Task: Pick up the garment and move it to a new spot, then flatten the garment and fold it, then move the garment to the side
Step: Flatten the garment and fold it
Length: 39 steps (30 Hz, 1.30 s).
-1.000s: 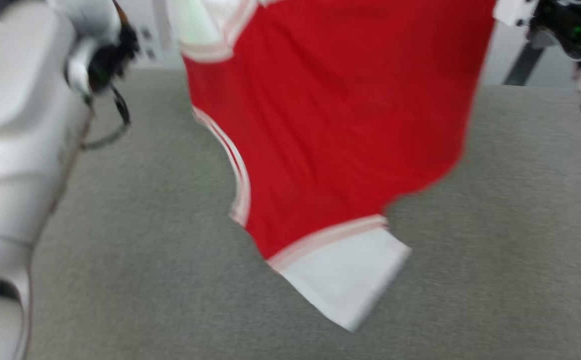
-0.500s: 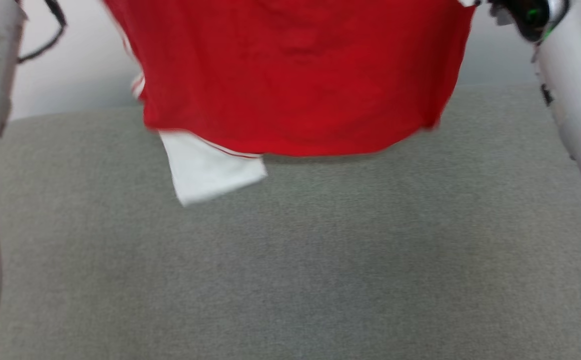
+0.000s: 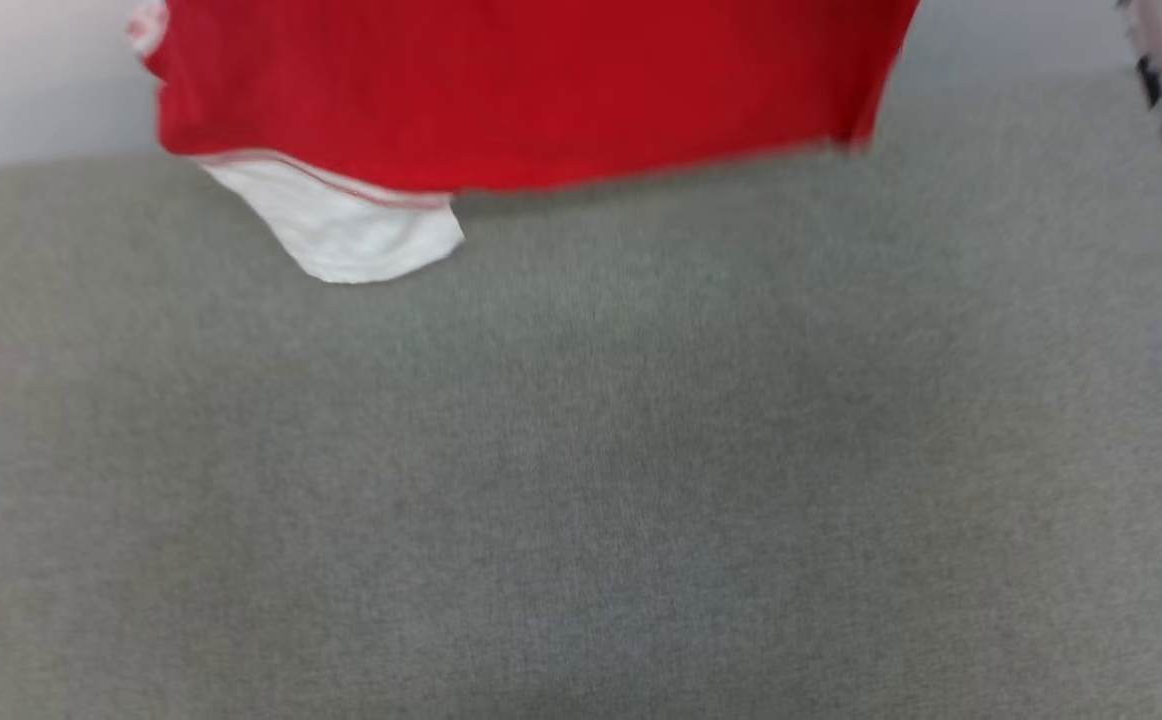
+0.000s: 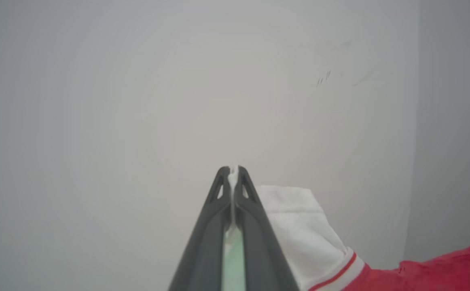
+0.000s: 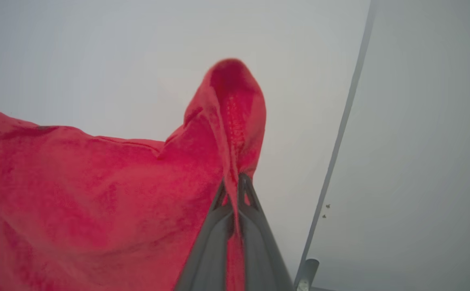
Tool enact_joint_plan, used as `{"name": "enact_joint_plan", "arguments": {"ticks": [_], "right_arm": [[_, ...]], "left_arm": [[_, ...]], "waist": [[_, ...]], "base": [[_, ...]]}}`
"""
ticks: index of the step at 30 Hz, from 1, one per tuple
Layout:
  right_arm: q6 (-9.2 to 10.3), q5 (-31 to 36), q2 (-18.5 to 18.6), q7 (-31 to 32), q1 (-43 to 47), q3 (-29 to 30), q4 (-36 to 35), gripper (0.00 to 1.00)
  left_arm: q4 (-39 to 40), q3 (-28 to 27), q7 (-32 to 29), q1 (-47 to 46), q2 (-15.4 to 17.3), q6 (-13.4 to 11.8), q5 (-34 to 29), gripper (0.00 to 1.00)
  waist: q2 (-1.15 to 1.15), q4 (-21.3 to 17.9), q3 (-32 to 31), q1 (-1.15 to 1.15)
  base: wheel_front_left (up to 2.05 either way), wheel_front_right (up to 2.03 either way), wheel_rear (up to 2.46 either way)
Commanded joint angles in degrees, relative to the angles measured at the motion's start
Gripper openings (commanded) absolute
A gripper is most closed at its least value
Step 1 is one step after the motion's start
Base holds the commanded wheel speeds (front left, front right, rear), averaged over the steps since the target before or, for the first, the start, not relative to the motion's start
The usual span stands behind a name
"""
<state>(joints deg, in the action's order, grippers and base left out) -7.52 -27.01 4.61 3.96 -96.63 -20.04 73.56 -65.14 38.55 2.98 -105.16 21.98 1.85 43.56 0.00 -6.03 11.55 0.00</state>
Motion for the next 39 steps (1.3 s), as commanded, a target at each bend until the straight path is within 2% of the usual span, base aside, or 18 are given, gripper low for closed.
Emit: {"name": "enact_joint_plan", "arguments": {"ticks": [1, 6, 12, 18, 23, 30, 39], "right_arm": [[0.07, 0.7, 0.0, -1.8, -1.4, 0.3, -0.2, 0.0], [0.07, 1.7, -0.4, -8.7, -4.5, 1.0, -0.8, 0.0], [0.07, 2.9, -0.5, -16.9, -7.4, 2.7, -0.9, 0.0], [0.07, 5.5, 1.0, -19.0, -10.2, 6.4, -0.7, 0.0], [0.07, 8.4, 0.6, -19.2, -8.8, 9.4, -1.1, 0.0], [0.07, 11.4, -0.8, -18.7, -4.3, 10.0, -0.2, 0.0], [0.07, 7.0, -1.6, -11.6, 5.2, 4.5, -0.4, 0.0]], "left_arm": [[0.0, 0.9, 0.9, -1.9, 0.5, 0.3, -1.5, 0.0], [-0.8, 2.2, 4.4, -8.7, 1.6, 0.6, -4.2, 0.0], [-1.3, 3.7, 9.1, -16.2, 1.9, 1.1, -6.9, 0.0], [-1.6, 4.0, 11.2, -21.1, 0.3, 1.4, -7.9, 0.0], [-2.3, 3.3, 12.0, -19.8, -0.6, 2.3, -7.3, 0.0], [-2.4, 1.2, 12.2, -13.7, -0.2, 2.4, -6.1, 0.0], [-6.3, 1.5, 10.5, -0.3, -1.5, 4.7, -3.7, 0.0]], "waist": [[0.0, -0.2, 7.3, 0.0], [0.0, -0.8, 15.3, 0.0], [0.0, -0.6, 22.0, 0.0], [0.0, 2.5, 28.8, 0.0], [0.0, 4.4, 31.6, 0.0], [0.0, 5.2, 28.4, 0.0], [0.0, 6.4, 16.9, 0.0]], "base": [[0.0, 0.0, 0.0], [0.0, 0.0, 0.0], [0.0, 0.0, 0.0], [0.0, 0.0, 0.0], [0.0, 0.0, 0.0], [0.0, 0.0, 0.0], [0.0, 0.0, 0.0]]}}
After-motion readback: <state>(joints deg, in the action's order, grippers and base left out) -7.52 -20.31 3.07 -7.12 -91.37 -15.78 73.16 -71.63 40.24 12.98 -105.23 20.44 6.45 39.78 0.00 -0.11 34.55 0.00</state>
